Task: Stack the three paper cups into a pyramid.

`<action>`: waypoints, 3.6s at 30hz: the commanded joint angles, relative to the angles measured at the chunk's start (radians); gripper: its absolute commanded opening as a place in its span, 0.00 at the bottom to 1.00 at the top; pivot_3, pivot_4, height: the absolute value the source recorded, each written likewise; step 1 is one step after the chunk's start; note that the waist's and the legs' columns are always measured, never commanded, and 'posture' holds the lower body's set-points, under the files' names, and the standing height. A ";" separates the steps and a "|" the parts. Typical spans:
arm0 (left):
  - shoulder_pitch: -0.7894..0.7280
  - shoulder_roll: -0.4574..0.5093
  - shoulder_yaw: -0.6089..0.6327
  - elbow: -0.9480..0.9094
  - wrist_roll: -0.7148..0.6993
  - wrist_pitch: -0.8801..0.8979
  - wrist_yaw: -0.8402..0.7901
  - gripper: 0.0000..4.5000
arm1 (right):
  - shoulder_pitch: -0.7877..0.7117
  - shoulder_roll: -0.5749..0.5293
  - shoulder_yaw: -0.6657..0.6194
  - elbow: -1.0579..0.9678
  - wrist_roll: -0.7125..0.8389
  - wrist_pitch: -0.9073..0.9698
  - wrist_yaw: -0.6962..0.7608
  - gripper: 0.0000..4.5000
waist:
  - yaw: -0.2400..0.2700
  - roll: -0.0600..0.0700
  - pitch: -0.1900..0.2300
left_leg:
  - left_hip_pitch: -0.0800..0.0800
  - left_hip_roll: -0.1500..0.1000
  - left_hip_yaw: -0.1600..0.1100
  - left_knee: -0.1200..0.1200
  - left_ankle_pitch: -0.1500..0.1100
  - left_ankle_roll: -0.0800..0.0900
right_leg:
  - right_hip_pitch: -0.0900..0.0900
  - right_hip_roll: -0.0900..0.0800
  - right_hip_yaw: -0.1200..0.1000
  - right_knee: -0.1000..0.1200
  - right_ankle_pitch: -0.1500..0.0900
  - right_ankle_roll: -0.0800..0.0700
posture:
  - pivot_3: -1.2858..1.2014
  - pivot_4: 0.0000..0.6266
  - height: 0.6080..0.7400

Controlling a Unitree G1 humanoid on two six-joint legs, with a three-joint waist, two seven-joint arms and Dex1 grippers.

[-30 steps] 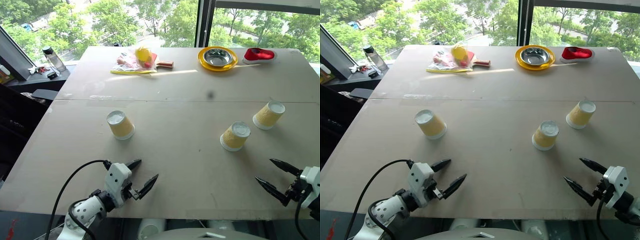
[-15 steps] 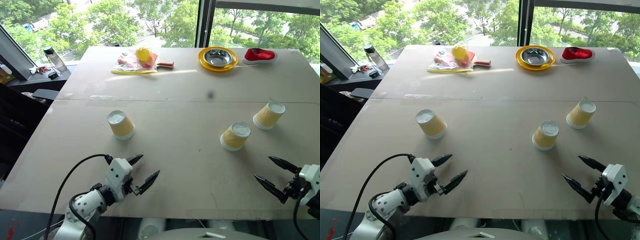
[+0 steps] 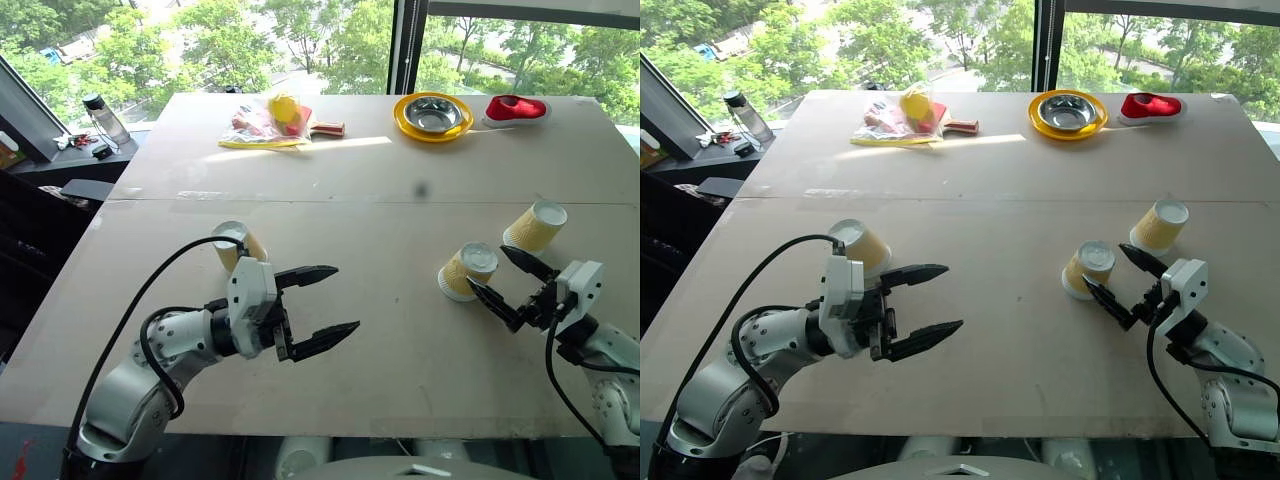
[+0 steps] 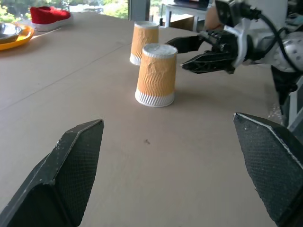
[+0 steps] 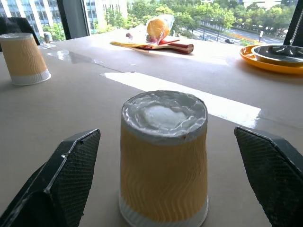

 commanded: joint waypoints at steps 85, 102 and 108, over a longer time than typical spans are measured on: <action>-0.574 -0.134 -0.091 0.147 0.033 0.305 0.130 1.00 | -0.391 0.123 -0.116 0.161 -0.220 0.284 -0.556 0.98 | -0.039 -0.008 0.007 | -0.005 0.001 0.001 0.001 0.007 -0.011 | -0.014 0.008 0.007 0.018 -0.002 0.003 | 0.52 0.24 1.00; -0.549 -0.140 -0.088 0.149 0.045 0.243 0.078 1.00 | -0.403 0.124 -0.075 0.126 -0.223 0.268 -0.543 0.49 | -0.041 -0.008 0.007 | -0.005 0.001 0.001 0.001 0.007 -0.011 | -0.014 0.008 0.007 0.018 -0.002 0.003 | 0.52 0.24 1.00; -0.405 -0.151 -0.068 0.127 0.087 0.165 0.108 1.00 | -0.421 0.139 0.018 0.053 -0.198 0.317 -0.498 0.49 | -0.048 -0.008 0.007 | -0.006 0.002 0.002 0.001 0.007 -0.011 | -0.016 0.008 0.009 0.018 -0.002 0.003 | 0.52 0.24 1.00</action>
